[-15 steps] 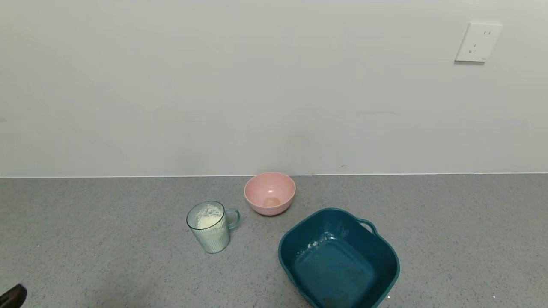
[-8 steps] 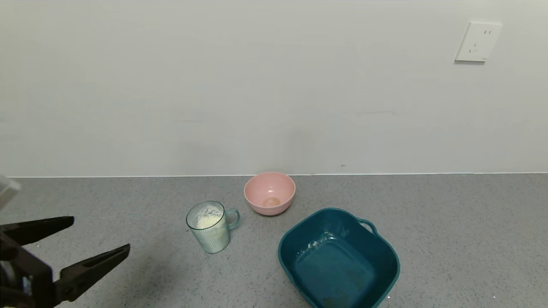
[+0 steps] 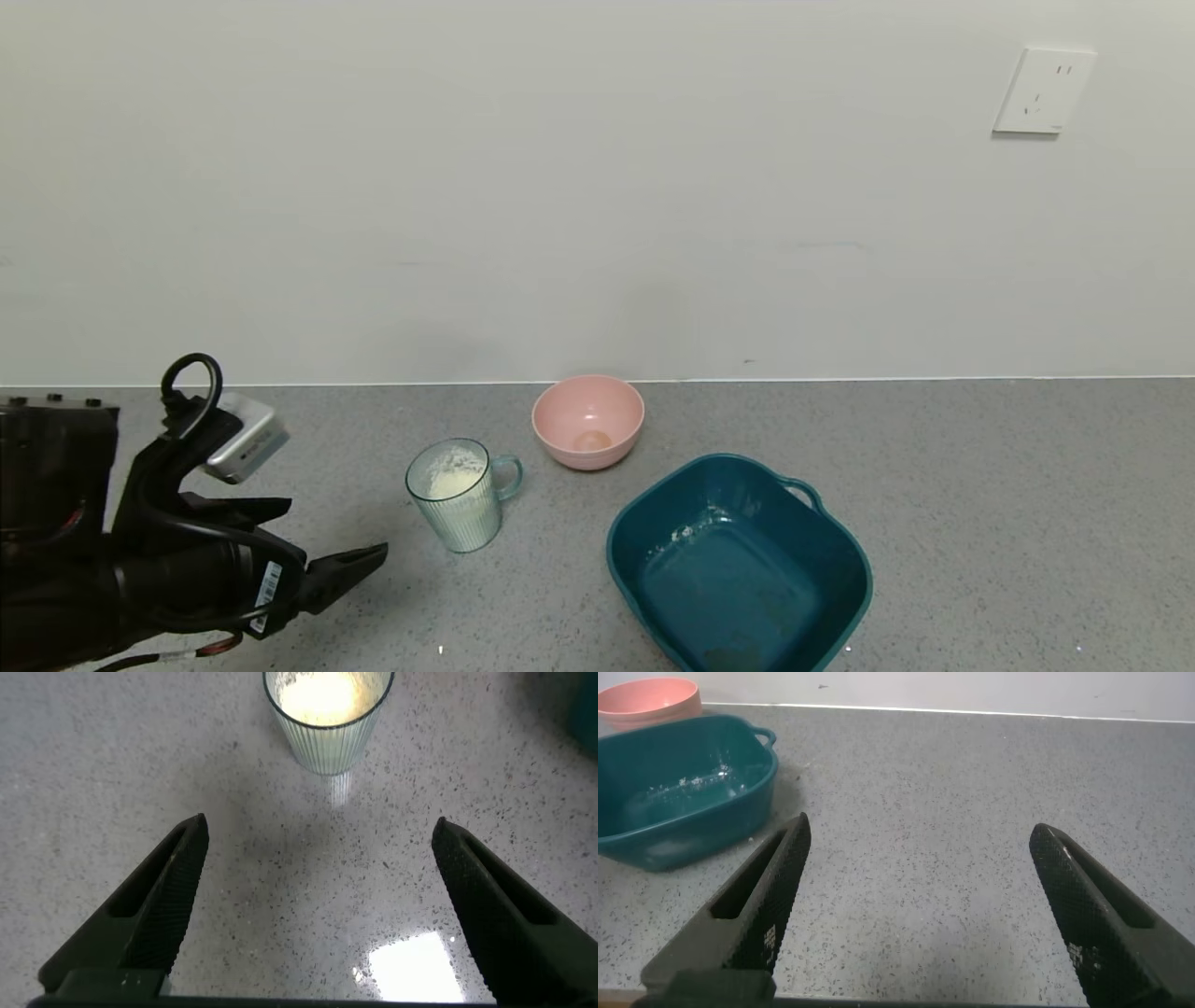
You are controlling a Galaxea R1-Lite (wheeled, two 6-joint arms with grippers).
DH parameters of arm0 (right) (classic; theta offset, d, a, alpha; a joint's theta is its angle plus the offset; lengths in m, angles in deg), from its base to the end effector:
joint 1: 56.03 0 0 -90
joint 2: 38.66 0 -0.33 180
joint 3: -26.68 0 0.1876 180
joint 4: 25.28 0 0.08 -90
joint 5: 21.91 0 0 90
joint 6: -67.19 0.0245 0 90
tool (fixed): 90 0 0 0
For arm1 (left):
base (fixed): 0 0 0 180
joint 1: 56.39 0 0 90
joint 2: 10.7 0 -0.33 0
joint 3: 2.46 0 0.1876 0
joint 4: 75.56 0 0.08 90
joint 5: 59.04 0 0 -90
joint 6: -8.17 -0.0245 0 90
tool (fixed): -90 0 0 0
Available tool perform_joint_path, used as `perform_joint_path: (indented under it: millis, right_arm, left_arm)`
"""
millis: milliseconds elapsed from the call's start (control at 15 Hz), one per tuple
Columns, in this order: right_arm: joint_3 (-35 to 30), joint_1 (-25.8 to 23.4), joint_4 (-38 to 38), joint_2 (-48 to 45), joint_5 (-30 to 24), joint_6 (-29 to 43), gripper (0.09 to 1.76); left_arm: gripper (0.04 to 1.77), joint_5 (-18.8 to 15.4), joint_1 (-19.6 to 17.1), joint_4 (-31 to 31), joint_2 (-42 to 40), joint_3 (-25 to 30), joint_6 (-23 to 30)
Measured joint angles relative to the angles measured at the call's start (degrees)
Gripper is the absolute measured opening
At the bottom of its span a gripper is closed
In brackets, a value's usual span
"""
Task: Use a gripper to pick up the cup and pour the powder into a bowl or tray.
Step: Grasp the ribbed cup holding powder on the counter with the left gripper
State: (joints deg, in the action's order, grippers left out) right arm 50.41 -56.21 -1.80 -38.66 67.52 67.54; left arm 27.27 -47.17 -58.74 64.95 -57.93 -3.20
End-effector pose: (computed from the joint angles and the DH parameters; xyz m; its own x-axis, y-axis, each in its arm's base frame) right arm -0.0538 0.0004 0.0760 1.0000 0.0068 0.0044 -0.0068 1.0000 0.0061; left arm 0.1752 -0.0300 0.1921 0.7764 -0.1912 -0.6006 0.3236 0.9386 0.1195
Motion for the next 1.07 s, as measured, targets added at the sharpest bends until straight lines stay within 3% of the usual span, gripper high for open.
perform_joint_path:
  millis: [200,667,1067]
  right_arm:
    - [0.0,0.0,0.0,0.0,0.0,0.0,1.71]
    - [0.0,0.0,0.0,0.0,0.0,0.0,1.71]
    - [0.0,0.0,0.0,0.0,0.0,0.0,1.71]
  left_arm:
    - [1.72,-0.1,0.0,-5.0,5.4,2.0,-0.3]
    - [1.72,-2.4,0.2,-23.9,16.7,9.0,-1.4]
    - [1.72,-2.8,0.2,-31.7,23.8,10.8,-1.2]
